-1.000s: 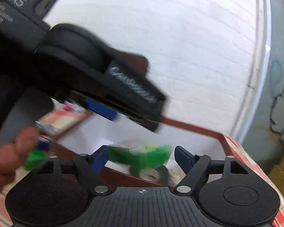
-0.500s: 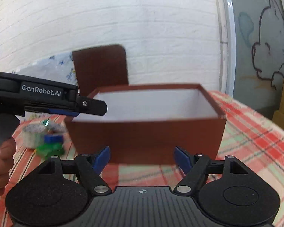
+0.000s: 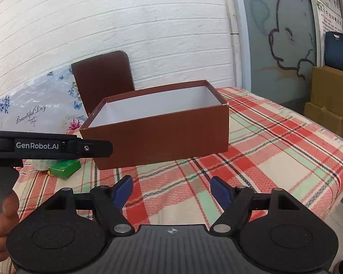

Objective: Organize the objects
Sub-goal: 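Grasp the large green box with the right gripper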

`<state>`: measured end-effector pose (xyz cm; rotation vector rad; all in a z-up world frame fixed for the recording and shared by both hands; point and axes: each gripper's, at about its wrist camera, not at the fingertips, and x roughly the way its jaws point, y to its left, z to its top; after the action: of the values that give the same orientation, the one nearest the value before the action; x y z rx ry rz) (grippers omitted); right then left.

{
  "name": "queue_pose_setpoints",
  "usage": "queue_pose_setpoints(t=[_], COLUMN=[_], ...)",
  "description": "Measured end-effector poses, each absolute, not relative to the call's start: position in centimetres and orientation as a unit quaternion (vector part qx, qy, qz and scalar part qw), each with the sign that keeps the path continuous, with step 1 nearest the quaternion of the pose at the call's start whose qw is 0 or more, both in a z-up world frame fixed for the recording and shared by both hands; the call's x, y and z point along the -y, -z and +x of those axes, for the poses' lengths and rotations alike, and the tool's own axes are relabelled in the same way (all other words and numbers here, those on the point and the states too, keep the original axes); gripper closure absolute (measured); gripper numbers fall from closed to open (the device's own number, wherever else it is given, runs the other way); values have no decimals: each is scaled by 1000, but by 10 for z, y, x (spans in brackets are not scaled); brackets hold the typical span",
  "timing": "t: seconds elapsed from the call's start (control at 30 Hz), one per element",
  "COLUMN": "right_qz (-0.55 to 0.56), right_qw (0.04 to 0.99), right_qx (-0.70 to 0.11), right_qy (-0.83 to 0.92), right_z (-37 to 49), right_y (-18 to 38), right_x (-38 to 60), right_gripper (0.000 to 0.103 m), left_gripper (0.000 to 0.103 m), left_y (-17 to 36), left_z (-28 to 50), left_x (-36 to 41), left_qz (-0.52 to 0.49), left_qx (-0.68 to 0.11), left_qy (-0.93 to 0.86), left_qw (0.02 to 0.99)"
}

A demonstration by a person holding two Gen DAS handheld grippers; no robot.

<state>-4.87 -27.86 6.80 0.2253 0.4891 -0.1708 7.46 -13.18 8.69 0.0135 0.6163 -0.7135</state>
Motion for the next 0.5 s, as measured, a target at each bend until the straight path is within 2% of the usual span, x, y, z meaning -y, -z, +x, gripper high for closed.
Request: queue_pose_setpoints(t=[0.13, 0.23, 0.5], right_qz=[98, 93, 92], right_qw=[965, 968, 966], right_qx=[-232, -221, -236], right_qy=[71, 75, 60], right_z=[-54, -59, -59], right_y=[-72, -79, -75], right_x=[266, 265, 264], right_gripper=[30, 30, 29], left_gripper=[33, 33, 30], left_y=[-83, -89, -95], left_z=[71, 60, 58], left_x=[131, 135, 144], left_qz=[6, 13, 23], left_qx=[-313, -295, -298], left_qy=[333, 346, 350], left_qw=[889, 891, 888])
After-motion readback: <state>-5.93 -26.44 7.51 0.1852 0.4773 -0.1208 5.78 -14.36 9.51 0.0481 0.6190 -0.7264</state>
